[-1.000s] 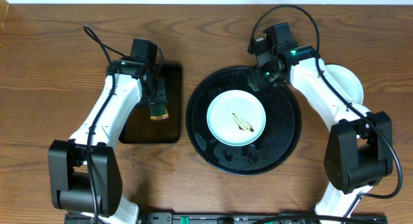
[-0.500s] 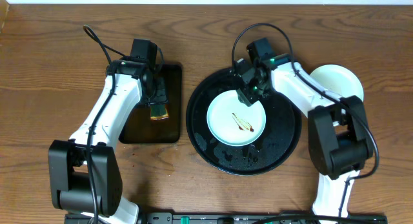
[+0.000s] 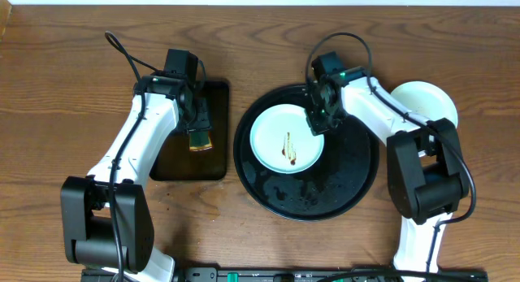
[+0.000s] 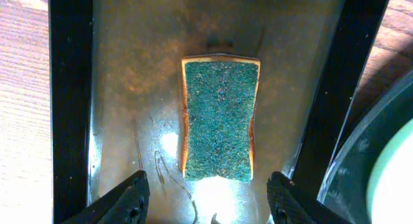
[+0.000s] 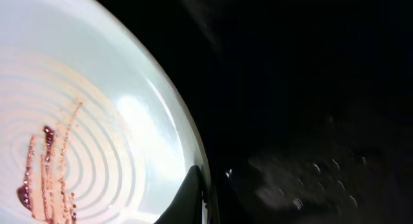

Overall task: Clean dirty plates on tray and stack at the side
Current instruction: 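Drag the pale blue plate onto the center of the round tray, then grasp the sponge on the black tray with the left gripper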

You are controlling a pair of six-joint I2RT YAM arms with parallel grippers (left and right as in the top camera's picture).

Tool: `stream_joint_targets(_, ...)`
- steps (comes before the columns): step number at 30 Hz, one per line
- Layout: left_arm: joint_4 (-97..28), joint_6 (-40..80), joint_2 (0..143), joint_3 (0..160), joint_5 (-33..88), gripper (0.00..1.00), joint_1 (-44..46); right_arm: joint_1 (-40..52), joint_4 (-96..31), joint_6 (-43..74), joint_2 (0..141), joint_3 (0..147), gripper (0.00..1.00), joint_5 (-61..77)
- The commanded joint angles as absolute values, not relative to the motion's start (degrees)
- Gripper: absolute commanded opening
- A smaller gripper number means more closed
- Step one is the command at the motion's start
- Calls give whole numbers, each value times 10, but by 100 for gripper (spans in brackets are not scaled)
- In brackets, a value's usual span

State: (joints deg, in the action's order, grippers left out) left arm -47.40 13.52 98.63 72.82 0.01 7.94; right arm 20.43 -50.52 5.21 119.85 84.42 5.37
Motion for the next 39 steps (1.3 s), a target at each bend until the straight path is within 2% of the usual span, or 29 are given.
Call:
stream_joint_targets(1, -475, 141, 988, 726, -5, 59, 81, 174, -551, 185, 1214, 832, 1, -61)
stream_joint_targets(11, -459, 141, 990, 723, -5, 60, 81, 150, -622, 262, 1214, 832, 1, -62)
stream_joint_targets(29, -418, 143, 1107, 714, -4, 60, 81, 151, -615, 261, 1214, 832, 1, -58)
stream_joint_targets(30, -417, 143, 1116, 714, -4, 58, 81, 151, -615, 261, 1214, 832, 1, -58)
stream_joint_targets(31, -417, 143, 1126, 714, -4, 50, 81, 151, -615, 261, 1214, 832, 1, -58)
stream_joint_targets(33, -417, 143, 1137, 714, -4, 29, 81, 151, -615, 261, 1214, 832, 1, -58)
stream_joint_targets(35, -419, 143, 1141, 714, -2, 12, 81, 151, -615, 261, 1214, 832, 1, -58)
stream_joint_targets(36, -419, 143, 1141, 714, 1, 8, 81, 151, -615, 261, 1214, 832, 1, -58)
stream_joint_targets(39, -419, 142, 1131, 716, 6, 7, 81, 151, -615, 261, 1214, 832, 1, -58)
